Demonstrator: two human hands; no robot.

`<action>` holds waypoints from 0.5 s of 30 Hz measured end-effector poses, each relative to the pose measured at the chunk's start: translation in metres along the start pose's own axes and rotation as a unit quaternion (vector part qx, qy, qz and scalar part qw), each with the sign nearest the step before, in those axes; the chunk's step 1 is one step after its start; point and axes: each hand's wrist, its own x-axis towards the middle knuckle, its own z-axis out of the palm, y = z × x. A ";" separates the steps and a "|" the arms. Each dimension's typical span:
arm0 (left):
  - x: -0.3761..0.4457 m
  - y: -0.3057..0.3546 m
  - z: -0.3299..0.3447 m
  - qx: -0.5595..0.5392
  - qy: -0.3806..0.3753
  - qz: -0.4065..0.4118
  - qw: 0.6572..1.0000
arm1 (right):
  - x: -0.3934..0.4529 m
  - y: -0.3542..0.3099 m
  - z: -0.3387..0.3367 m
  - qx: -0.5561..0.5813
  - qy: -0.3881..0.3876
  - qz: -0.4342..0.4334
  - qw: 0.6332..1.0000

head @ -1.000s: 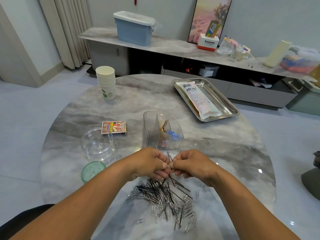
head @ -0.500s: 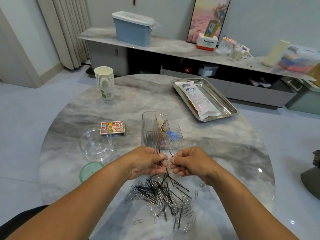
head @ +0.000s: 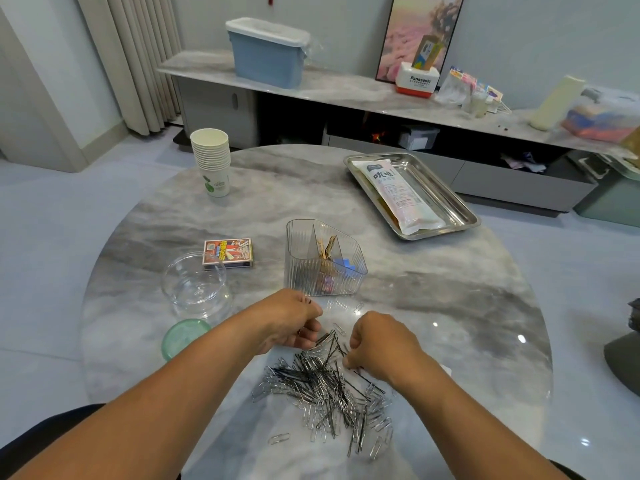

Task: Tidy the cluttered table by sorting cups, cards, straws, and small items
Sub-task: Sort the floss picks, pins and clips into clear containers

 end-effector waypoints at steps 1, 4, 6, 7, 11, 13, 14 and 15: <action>0.000 0.000 0.000 -0.001 0.004 0.001 1.000 | 0.000 -0.003 0.003 -0.019 0.007 -0.006 1.000; -0.001 0.000 0.000 -0.008 0.000 -0.001 1.000 | -0.002 -0.009 0.006 -0.087 0.027 -0.037 0.995; -0.004 0.001 0.002 -0.022 -0.007 -0.004 1.000 | -0.002 -0.008 0.004 -0.122 0.028 -0.060 0.990; -0.005 0.002 0.003 -0.032 -0.011 -0.006 0.999 | -0.003 -0.007 0.003 -0.138 0.025 -0.073 0.987; -0.007 0.005 0.004 -0.101 -0.023 -0.028 0.994 | -0.003 -0.007 -0.002 -0.157 0.003 -0.093 0.983; -0.005 0.006 0.001 -0.136 -0.019 -0.035 0.990 | 0.001 -0.001 -0.007 -0.082 -0.022 -0.064 0.994; -0.004 0.006 0.000 -0.153 -0.017 -0.037 0.987 | 0.003 0.002 -0.011 -0.002 -0.036 -0.045 0.998; -0.004 0.007 0.000 -0.168 -0.015 -0.037 0.985 | 0.004 0.005 -0.017 0.099 -0.045 -0.030 0.994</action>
